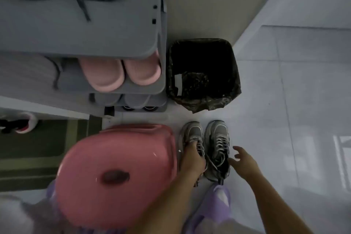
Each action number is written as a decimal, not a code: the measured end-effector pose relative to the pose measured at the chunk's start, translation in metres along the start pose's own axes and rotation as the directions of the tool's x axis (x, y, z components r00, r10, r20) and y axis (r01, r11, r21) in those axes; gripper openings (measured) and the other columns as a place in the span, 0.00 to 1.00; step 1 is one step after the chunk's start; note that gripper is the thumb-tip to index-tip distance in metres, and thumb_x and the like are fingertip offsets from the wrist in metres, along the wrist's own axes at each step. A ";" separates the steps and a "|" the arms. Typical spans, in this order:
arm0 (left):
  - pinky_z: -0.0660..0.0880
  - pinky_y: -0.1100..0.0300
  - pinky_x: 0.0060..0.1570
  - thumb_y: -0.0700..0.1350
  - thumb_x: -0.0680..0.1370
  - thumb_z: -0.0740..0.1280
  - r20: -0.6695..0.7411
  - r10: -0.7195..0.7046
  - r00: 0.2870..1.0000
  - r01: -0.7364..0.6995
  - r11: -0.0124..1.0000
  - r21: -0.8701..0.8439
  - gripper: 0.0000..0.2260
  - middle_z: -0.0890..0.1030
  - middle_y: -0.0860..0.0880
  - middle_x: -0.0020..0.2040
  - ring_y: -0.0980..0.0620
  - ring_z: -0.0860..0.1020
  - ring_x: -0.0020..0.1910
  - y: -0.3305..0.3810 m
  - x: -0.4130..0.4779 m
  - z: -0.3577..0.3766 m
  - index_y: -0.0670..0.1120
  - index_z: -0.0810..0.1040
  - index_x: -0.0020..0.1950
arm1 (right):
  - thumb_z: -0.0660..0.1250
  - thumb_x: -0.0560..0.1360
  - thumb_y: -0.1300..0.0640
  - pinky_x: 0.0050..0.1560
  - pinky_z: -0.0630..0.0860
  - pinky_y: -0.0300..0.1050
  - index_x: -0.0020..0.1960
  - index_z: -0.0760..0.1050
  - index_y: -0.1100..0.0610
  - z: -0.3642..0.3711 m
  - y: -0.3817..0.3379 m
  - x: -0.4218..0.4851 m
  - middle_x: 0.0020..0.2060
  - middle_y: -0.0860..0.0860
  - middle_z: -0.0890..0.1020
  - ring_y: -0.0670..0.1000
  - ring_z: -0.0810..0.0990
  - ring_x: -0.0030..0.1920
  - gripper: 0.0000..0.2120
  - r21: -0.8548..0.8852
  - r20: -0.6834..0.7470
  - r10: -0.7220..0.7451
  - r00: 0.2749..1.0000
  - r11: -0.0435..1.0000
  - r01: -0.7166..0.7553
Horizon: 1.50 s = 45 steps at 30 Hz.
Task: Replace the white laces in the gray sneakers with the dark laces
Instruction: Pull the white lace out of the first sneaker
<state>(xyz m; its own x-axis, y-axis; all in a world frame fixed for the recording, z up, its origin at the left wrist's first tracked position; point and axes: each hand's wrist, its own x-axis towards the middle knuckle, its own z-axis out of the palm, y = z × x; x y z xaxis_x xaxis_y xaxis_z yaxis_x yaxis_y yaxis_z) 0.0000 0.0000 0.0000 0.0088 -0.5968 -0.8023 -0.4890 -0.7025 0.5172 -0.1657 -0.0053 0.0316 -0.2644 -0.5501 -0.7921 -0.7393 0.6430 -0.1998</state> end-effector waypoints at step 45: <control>0.74 0.64 0.55 0.41 0.76 0.65 -0.297 0.469 0.831 -0.499 0.866 -0.027 0.26 0.81 0.51 0.58 0.55 0.79 0.54 0.029 -0.148 -0.068 0.50 0.65 0.74 | 0.64 0.72 0.70 0.30 0.76 0.34 0.54 0.78 0.50 -0.104 0.018 -0.142 0.32 0.51 0.82 0.46 0.78 0.29 0.18 0.422 -0.205 -0.253 0.945 0.848 0.319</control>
<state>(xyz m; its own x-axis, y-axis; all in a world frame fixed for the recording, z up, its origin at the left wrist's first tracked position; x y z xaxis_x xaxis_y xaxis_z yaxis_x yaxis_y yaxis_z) 0.0439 0.0415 0.1540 0.0372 -0.9413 -0.3356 -0.4044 -0.3213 0.8563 -0.2058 0.0283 0.2007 -0.1902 -0.7922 -0.5798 -0.4500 0.5953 -0.6657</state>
